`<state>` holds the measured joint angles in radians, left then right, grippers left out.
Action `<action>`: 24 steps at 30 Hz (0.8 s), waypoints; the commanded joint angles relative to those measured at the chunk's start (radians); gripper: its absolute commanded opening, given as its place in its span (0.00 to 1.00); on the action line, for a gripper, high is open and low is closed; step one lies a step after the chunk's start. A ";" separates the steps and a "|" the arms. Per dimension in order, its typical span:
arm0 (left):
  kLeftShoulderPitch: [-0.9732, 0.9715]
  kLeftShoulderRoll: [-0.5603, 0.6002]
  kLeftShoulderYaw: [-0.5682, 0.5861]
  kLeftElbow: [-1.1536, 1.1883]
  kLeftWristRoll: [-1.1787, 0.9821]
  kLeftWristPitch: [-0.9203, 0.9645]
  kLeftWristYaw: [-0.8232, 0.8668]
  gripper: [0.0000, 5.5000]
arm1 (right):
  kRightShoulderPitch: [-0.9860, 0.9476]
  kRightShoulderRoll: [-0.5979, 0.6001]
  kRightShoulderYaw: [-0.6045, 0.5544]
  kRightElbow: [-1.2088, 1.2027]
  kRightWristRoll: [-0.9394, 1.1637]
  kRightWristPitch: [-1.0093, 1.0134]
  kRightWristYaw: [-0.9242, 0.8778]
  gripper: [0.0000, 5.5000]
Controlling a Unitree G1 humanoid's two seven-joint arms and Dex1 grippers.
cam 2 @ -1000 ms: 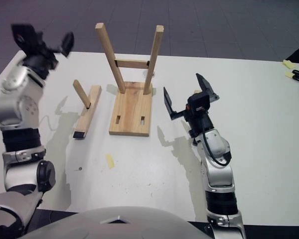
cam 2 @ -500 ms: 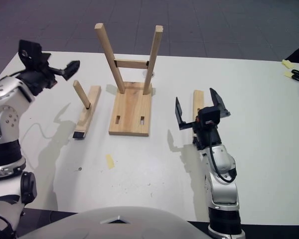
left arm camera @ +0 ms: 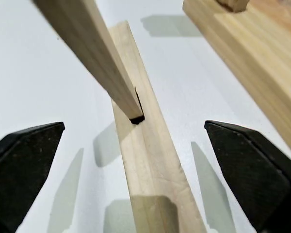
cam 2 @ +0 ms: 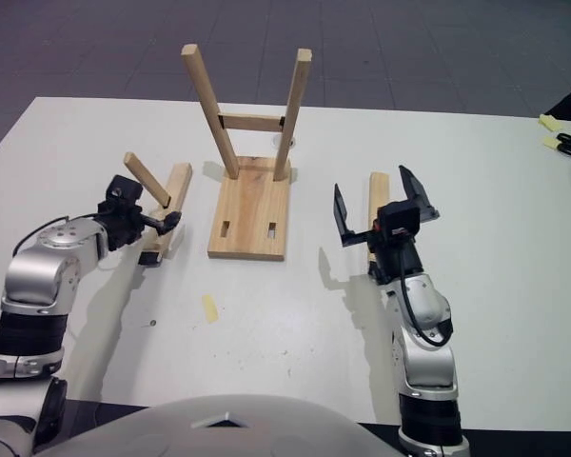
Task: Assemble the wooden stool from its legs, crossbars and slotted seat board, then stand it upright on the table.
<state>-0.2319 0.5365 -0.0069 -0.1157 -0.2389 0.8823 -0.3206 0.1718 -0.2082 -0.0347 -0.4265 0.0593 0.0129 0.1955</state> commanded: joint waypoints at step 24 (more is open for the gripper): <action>-0.272 0.023 0.048 0.159 0.178 -0.333 0.064 0.39 | -0.101 0.005 -0.059 -0.040 0.113 0.204 -0.005 0.98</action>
<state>-0.3930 0.5698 0.0021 0.0397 -0.0795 0.6265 -0.2969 0.1004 -0.2014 -0.0657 -0.4436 0.1019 0.1430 0.1761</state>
